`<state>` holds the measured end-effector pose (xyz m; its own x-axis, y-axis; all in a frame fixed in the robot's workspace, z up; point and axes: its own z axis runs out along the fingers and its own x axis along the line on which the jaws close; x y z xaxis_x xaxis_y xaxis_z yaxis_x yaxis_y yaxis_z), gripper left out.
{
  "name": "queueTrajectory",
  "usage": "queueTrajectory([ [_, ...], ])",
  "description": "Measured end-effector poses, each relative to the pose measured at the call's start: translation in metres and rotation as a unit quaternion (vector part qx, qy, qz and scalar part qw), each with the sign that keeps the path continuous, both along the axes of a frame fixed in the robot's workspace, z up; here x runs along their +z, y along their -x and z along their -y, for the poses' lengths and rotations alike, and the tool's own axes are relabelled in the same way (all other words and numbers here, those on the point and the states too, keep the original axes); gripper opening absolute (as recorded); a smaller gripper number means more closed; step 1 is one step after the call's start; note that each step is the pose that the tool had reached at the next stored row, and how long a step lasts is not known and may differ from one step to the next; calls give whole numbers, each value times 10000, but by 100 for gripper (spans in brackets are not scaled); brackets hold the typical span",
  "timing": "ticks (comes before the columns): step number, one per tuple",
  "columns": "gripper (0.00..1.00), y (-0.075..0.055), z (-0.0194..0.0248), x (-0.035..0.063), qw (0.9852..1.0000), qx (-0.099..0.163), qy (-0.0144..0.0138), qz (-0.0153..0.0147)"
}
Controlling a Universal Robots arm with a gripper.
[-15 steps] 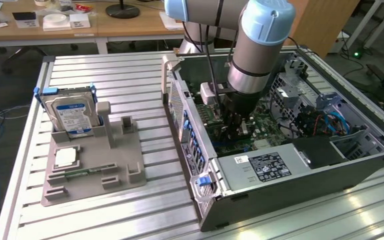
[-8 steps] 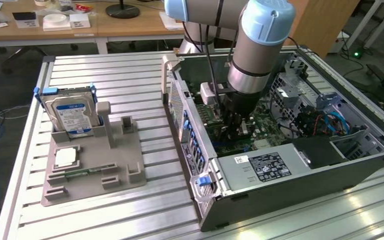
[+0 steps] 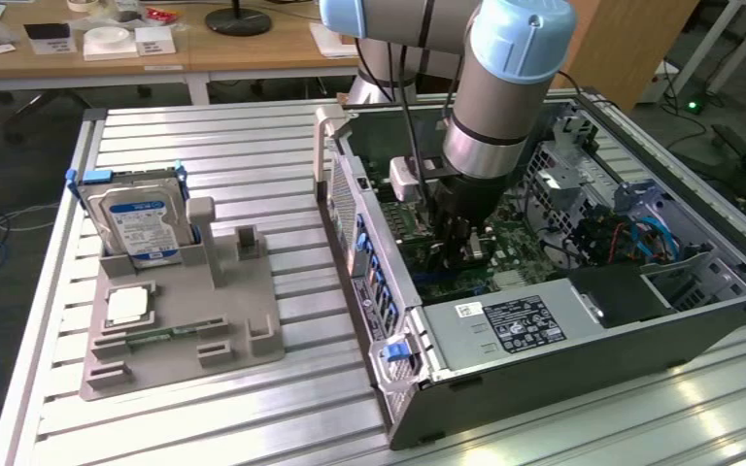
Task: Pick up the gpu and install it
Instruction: 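Insert the gpu into the slot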
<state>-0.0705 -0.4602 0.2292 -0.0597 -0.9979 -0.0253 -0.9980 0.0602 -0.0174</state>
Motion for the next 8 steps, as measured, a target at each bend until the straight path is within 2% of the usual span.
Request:
queueTrajectory([
  [8, 28, 0, 0, -2, 10000, 1, 2, -1],
])
